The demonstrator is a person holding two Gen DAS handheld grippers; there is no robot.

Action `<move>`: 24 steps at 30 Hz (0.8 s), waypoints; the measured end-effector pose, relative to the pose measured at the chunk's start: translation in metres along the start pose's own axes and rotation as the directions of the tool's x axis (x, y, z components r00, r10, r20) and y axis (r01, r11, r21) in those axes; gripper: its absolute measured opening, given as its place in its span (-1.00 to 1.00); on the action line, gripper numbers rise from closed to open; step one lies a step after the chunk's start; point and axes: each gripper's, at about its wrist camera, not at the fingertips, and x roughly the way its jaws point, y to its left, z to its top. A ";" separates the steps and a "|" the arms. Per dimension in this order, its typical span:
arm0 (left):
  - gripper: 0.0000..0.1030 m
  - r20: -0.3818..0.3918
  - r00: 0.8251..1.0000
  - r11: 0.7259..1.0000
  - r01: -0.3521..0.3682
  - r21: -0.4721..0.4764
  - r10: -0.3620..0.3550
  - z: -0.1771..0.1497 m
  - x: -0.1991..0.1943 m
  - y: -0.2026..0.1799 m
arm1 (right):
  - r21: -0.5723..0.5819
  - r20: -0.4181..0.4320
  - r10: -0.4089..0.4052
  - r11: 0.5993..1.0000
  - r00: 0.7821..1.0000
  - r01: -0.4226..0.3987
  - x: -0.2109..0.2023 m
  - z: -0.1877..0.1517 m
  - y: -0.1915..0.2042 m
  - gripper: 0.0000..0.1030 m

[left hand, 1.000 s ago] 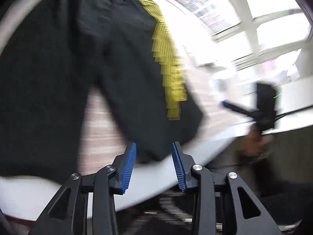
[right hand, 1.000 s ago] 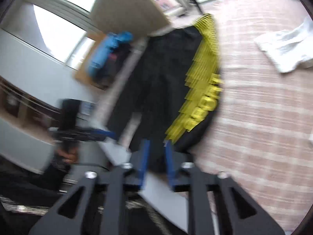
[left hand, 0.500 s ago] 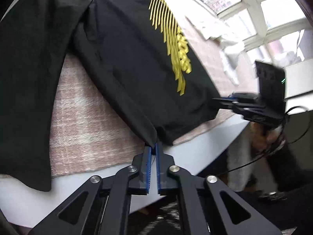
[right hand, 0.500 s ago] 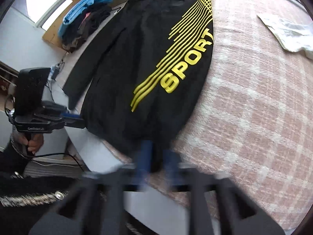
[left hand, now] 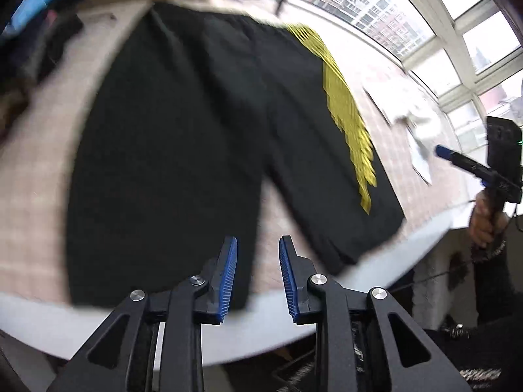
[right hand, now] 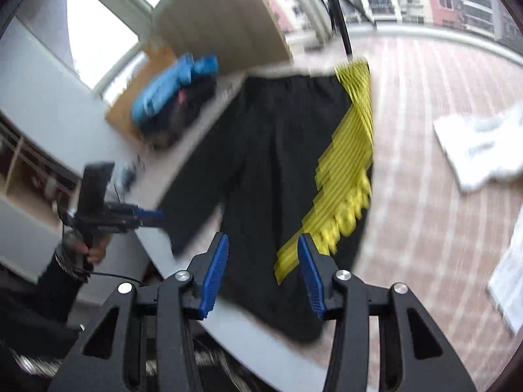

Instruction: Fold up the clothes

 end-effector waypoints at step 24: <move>0.03 0.106 0.980 0.985 -0.164 -0.048 0.168 0.279 0.107 0.103 | 0.330 0.006 -0.358 0.882 0.934 0.336 0.111 0.182 -0.100 -0.15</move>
